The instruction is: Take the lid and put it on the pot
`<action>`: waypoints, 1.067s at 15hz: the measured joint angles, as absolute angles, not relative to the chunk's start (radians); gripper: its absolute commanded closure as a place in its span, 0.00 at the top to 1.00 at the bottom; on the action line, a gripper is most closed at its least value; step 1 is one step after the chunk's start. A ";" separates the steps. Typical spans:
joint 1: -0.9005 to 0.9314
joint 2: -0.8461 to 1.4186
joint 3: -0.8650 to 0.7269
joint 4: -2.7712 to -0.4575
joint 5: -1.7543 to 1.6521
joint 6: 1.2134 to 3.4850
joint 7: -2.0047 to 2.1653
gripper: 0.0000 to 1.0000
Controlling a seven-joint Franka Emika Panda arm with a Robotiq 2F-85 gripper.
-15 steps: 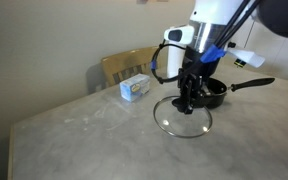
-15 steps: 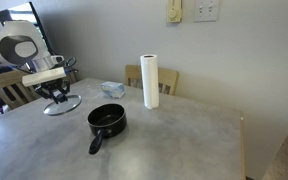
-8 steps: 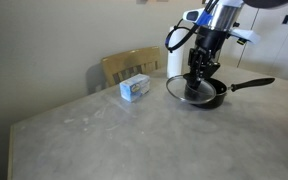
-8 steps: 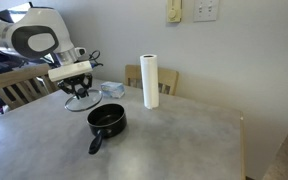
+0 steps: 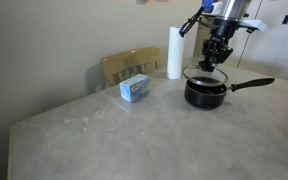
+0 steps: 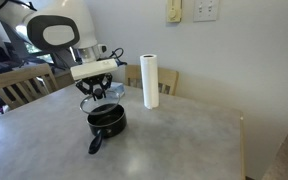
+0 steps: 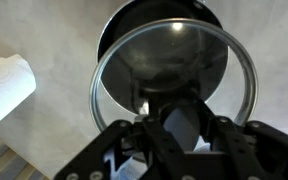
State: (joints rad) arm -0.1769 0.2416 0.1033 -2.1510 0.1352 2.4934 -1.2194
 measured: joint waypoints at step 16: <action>-0.200 0.258 0.055 -2.218 0.317 2.478 -1.502 0.14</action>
State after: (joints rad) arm -0.1999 0.2582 0.0551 -2.2183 0.3172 2.4783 -1.5024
